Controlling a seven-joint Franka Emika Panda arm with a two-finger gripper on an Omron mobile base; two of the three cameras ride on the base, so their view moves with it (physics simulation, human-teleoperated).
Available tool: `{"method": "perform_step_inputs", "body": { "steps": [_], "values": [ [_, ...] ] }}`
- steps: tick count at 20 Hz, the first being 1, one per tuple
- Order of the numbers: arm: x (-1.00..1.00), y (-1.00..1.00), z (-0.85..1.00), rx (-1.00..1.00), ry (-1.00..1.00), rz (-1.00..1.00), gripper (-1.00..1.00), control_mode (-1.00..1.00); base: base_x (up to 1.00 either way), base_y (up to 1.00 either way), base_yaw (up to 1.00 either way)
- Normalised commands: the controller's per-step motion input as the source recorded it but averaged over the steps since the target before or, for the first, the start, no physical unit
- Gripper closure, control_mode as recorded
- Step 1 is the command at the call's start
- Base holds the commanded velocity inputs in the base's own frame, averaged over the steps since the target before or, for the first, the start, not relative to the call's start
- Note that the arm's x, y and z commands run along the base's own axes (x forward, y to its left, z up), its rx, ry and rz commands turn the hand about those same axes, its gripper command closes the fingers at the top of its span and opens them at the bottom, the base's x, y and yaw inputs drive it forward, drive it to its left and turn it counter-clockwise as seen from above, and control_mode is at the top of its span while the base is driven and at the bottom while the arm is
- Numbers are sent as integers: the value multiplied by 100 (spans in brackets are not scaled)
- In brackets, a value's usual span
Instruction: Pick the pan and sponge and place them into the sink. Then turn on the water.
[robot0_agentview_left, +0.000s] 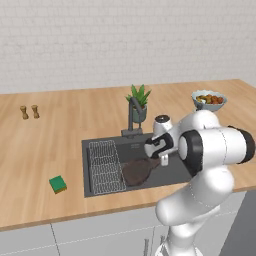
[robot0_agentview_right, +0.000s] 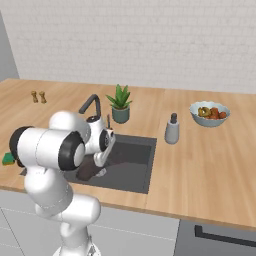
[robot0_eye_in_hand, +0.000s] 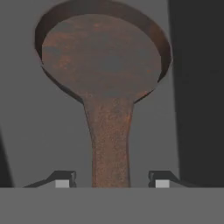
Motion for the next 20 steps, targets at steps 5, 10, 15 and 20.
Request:
{"method": "perform_step_inputs", "body": {
  "steps": [5,10,15,20],
  "values": [
    [-27,0,9,0,-21,4,-100,-100,0,0,0],
    [-21,0,60,2,-16,4,-100,-100,0,0,0],
    [-8,-11,97,14,-6,0,-100,-100,0,0,0],
    [-19,-20,100,11,-3,0,-100,-100,0,0,0]
  ]
}}
